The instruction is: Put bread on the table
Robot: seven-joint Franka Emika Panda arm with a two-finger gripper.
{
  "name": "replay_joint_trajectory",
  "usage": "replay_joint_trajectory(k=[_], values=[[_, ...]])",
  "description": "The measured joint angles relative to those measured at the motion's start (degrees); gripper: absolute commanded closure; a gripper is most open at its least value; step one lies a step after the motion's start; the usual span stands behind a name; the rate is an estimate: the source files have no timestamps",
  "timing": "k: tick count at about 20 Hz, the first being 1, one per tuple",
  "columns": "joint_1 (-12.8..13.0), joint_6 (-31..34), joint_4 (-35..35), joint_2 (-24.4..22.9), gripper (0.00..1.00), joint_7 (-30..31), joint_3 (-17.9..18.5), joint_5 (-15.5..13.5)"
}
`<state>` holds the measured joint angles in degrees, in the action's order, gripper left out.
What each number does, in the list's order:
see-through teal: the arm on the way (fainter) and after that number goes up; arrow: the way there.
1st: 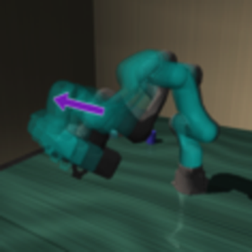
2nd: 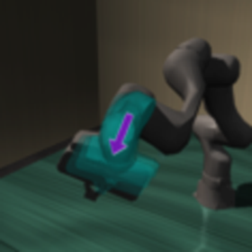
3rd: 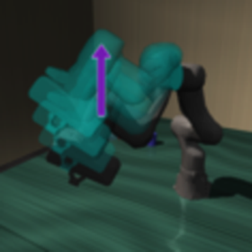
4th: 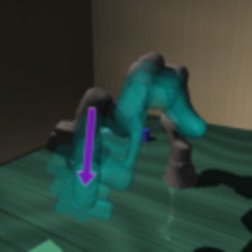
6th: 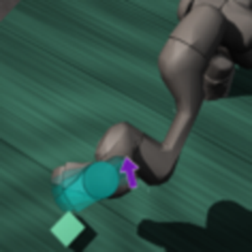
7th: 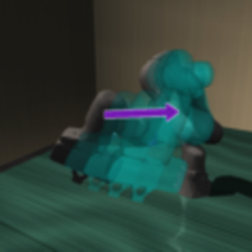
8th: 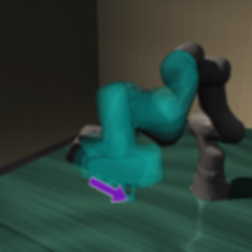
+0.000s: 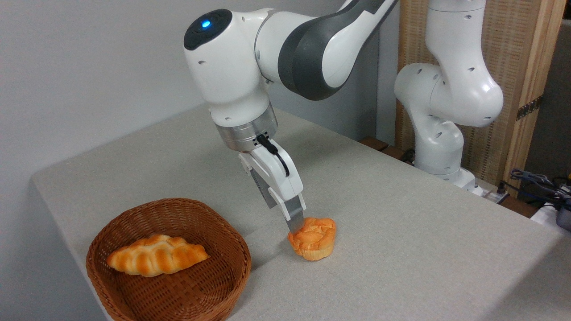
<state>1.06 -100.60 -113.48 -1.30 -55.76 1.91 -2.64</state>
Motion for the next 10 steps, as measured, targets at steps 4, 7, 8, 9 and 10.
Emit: replay_joint_trajectory(k=[4, 7, 8, 9, 10], values=[[0.05, -1.14, 2.36, -0.36, 0.00, 0.00, -0.13, 0.00], [0.08, -1.23, 6.26, -0.73, 0.00, -0.01, -0.43, 0.00], [0.07, -1.25, 7.03, -0.83, 0.00, 0.00, -0.62, 0.00], [0.08, -1.38, 8.34, -0.93, 0.00, 0.04, -0.93, 0.00], [0.09, -1.44, 9.10, -0.96, 0.00, 0.09, -1.10, 0.00]])
